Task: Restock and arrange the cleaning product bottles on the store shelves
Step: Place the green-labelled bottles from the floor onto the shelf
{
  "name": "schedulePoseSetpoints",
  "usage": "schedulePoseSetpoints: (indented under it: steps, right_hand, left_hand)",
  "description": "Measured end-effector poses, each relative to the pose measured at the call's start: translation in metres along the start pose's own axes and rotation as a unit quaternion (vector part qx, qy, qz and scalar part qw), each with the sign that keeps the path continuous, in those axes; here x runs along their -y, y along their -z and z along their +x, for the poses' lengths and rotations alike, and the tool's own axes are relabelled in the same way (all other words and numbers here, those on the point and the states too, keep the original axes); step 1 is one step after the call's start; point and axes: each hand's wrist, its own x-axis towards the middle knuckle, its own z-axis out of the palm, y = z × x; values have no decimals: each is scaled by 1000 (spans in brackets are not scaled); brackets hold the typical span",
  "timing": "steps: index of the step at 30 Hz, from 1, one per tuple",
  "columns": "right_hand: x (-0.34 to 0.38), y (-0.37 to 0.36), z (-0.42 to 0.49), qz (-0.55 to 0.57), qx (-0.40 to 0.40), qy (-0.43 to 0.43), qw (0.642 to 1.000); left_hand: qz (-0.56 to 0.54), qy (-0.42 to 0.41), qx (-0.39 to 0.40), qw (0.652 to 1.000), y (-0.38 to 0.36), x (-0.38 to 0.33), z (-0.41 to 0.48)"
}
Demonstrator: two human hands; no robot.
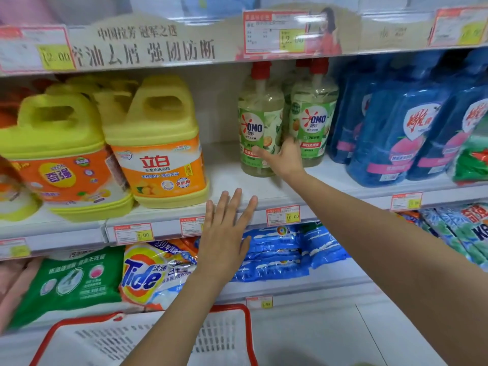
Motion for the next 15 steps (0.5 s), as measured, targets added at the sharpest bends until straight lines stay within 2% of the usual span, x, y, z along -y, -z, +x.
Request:
schedulePoseSetpoints:
  steps: [3, 7, 9, 12, 15]
  right_hand:
    - [-2, 3, -7, 72, 13, 16, 997]
    - [-4, 9, -23, 105, 1, 50, 993]
    - [-3, 14, -33, 149, 11, 27, 988]
    - [-4, 22, -45, 224, 47, -48, 972]
    - [2, 38, -55, 257, 68, -65, 962]
  left_hand:
    - [-19, 1, 17, 1000, 6, 0, 0]
    - [-39, -8, 32, 999, 14, 3, -1]
    - [-62, -7, 30, 998, 15, 4, -2]
    - [-173, 28, -6, 985, 22, 2, -7]
    - [-277, 112, -54, 953, 37, -4, -12]
